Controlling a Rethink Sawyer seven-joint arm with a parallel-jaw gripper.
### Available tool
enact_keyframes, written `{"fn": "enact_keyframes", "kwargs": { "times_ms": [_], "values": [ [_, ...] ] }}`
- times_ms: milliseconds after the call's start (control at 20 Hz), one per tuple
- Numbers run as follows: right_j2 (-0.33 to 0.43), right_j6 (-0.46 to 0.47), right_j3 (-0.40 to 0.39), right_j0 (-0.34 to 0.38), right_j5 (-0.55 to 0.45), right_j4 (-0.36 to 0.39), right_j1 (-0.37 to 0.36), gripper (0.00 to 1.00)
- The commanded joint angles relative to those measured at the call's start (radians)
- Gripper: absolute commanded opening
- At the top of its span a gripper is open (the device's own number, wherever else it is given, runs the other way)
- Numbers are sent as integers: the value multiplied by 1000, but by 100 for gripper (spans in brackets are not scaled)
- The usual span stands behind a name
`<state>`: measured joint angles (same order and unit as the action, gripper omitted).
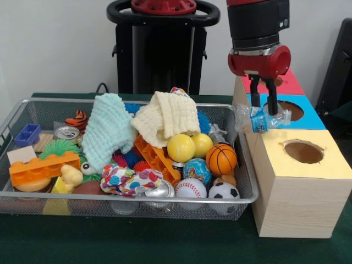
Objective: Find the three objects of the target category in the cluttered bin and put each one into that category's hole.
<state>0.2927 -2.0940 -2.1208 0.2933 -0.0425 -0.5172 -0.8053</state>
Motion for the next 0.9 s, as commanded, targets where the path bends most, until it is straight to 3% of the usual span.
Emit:
{"fn": "enact_keyframes", "kwargs": {
  "times_ms": [50, 350, 900],
  "values": [
    [333, -308, -111, 177, 105, 40, 89, 0],
    [432, -295, -137, 262, 85, 52, 113, 0],
    [589, -388, -242, 328, 61, 13, 1, 0]
  ]
}}
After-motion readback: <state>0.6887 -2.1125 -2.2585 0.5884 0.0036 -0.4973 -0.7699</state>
